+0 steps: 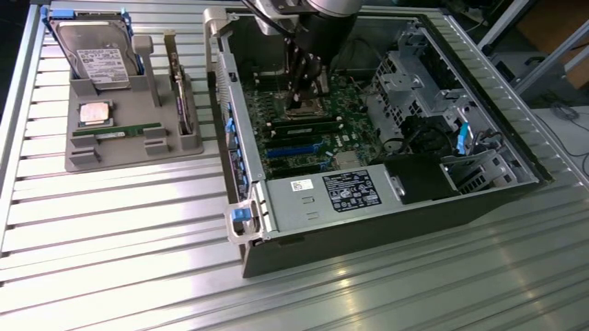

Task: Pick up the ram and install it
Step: 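Press down the ram until it locks into place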

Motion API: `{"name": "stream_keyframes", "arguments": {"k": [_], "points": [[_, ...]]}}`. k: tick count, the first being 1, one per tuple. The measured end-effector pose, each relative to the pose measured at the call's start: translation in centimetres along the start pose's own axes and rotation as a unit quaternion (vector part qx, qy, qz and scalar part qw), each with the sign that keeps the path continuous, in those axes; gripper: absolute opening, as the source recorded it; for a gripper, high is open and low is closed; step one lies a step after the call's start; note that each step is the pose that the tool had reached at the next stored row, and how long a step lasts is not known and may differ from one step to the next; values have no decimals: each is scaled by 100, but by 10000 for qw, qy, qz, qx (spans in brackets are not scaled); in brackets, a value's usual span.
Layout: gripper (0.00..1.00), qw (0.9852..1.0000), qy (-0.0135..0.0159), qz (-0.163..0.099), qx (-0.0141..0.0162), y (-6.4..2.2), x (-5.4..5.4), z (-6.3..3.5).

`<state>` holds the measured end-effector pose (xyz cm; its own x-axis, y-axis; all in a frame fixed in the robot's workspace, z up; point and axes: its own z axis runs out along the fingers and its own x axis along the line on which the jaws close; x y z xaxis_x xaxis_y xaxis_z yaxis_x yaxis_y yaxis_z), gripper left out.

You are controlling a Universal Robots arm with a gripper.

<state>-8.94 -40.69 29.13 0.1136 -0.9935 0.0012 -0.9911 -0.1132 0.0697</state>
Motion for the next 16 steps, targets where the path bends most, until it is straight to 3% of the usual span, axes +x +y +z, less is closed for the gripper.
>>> {"name": "stream_keyframes", "arguments": {"k": [4,6,9,12,13,16], "points": [[11,10000,-1,-1,1,13,0,-189],[11,10000,0,-1,0,24,-1,-359],[11,10000,-3,-1,1,35,-11,-531],[11,10000,1,0,1,54,-11,-807],[11,10000,1,0,0,64,-10,-944],[11,10000,2,0,0,74,-10,-1095]]}}
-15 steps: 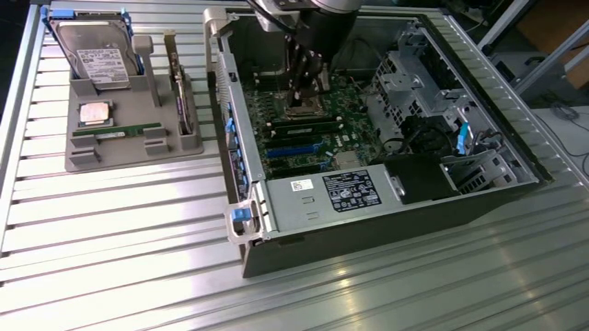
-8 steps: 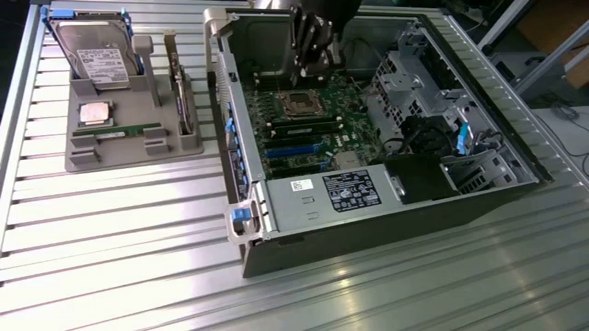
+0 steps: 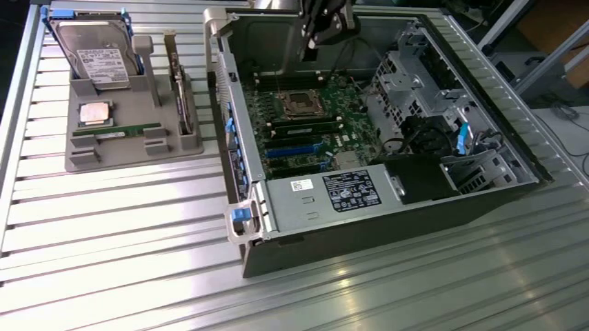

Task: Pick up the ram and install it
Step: 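Press down the ram until it locks into place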

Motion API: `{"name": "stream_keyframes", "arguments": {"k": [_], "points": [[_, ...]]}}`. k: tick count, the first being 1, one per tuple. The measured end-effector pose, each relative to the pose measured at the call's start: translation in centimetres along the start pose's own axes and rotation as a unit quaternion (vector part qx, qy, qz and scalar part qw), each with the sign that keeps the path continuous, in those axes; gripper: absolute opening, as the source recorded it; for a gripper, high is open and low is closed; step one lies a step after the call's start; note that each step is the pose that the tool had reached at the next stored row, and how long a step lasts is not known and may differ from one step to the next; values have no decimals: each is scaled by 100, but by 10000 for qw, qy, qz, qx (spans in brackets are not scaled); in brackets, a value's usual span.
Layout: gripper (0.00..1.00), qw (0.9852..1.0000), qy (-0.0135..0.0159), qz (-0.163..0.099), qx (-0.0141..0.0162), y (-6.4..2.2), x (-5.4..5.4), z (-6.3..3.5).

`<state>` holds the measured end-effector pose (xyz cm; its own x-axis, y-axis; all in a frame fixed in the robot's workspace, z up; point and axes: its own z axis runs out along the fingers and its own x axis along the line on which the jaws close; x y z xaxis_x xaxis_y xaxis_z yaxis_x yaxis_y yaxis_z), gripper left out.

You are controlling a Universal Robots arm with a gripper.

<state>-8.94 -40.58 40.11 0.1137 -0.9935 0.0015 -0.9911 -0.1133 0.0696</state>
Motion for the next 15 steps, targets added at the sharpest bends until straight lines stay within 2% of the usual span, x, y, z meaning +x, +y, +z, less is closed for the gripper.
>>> {"name": "stream_keyframes", "arguments": {"k": [1,3,10,11,12,13,15], "points": [[11,10000,0,0,1,4,-1,-65],[11,10000,-1,-1,2,-12,1,-58],[11,10000,-2,0,-18,-414,47,-34],[11,10000,-3,0,-23,-505,57,-29],[11,10000,-3,0,-26,-668,72,-26],[11,10000,-3,-1,-27,-739,76,-28],[11,10000,-4,0,-27,-816,82,-27]]}}
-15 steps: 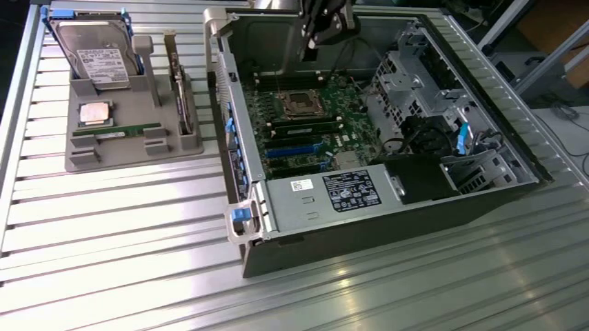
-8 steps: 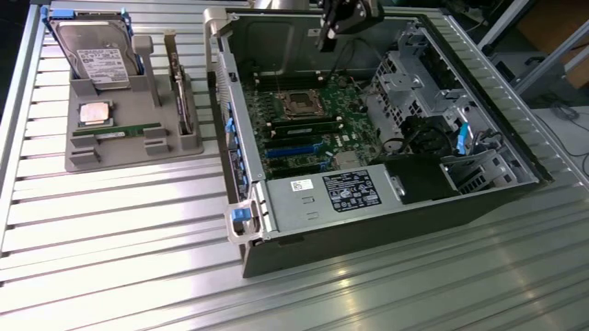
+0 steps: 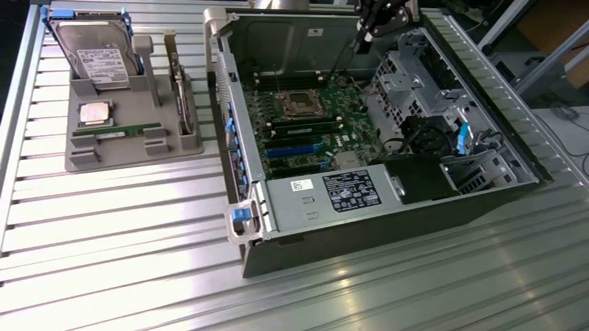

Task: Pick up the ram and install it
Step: 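Press down the ram until it locks into place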

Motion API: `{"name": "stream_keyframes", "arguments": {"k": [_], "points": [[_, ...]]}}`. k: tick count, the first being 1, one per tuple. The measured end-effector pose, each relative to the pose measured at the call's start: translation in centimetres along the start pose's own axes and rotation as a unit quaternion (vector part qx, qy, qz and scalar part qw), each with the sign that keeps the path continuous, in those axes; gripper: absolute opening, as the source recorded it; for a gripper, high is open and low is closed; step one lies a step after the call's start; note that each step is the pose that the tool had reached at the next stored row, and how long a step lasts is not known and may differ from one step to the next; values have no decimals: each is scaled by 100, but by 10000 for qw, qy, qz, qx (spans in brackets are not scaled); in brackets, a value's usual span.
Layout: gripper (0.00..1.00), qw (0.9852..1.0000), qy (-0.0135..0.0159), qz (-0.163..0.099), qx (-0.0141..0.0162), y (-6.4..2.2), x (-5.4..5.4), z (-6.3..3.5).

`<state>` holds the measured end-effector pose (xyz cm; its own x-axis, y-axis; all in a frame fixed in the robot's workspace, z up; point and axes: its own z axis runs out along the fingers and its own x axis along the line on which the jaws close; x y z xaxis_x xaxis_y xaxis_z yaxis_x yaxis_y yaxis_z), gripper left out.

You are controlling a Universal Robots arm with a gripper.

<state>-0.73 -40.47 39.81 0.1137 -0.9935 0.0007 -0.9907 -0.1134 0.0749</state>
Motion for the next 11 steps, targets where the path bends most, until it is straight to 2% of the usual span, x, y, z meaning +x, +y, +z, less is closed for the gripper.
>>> {"name": "stream_keyframes", "arguments": {"k": [1,2,3,4,5,7,8,11], "points": [[11,10000,1,0,-1,-74,5,-4],[11,10000,-14,-1,1,-140,8,-8],[11,9999,-105,-8,11,-173,9,-10],[11,9995,-304,-23,33,-217,13,-13],[11,9994,-350,-25,31,-329,23,-15],[11,9993,-368,-27,21,-431,30,-13],[11,9993,-378,-27,15,-510,31,-11],[11,9993,-385,-28,16,-523,29,-10]]}}
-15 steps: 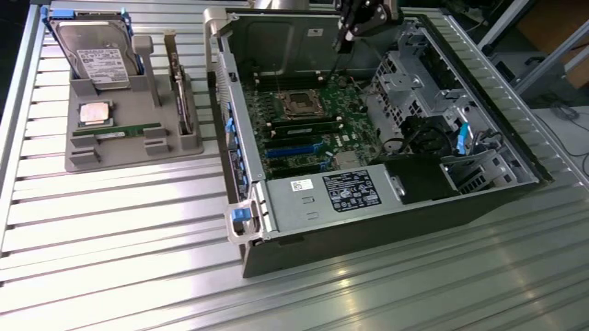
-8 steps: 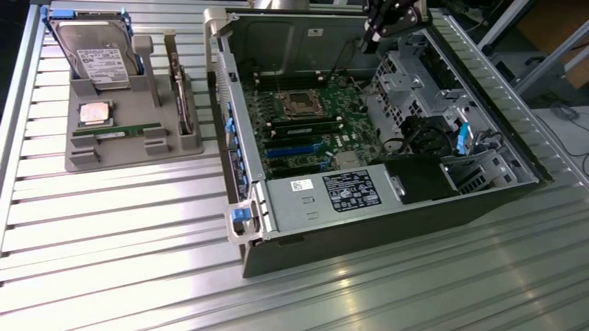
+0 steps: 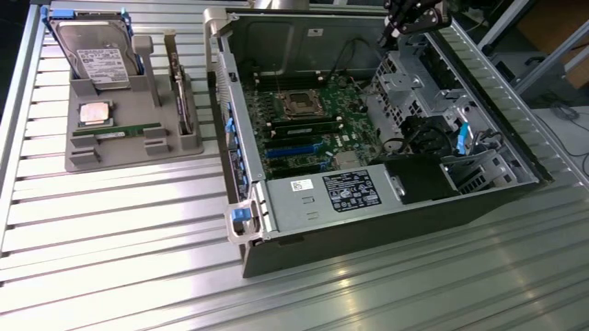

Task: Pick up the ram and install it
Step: 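Press down the ram until it locks into place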

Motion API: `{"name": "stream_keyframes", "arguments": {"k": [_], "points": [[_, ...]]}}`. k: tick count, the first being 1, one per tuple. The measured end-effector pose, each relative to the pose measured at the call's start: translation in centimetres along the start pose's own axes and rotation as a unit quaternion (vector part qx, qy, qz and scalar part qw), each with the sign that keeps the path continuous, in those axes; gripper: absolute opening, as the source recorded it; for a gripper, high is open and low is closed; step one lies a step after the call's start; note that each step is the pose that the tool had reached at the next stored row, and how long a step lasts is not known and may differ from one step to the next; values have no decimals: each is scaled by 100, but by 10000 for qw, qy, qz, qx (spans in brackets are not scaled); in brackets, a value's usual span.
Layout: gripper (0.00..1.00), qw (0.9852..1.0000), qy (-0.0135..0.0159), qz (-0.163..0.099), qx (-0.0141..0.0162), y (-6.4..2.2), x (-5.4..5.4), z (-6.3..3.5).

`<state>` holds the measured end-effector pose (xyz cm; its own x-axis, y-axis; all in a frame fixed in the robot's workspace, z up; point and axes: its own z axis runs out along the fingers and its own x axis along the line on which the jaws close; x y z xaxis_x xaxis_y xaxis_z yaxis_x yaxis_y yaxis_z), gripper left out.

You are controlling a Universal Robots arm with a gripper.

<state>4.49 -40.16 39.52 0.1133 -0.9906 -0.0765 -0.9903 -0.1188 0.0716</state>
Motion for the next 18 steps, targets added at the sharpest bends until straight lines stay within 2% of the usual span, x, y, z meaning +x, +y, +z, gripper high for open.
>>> {"name": "stream_keyframes", "arguments": {"k": [8,10,11,13,15,18], "points": [[11,10000,0,1,0,0,0,0],[11,9999,-10,130,10,-1,0,1],[11,9994,-24,335,26,0,0,1],[11,9988,-34,488,38,-1,0,2],[11,9966,-50,820,62,-1,0,5],[11,9939,-51,1099,83,-1,1,10]]}}
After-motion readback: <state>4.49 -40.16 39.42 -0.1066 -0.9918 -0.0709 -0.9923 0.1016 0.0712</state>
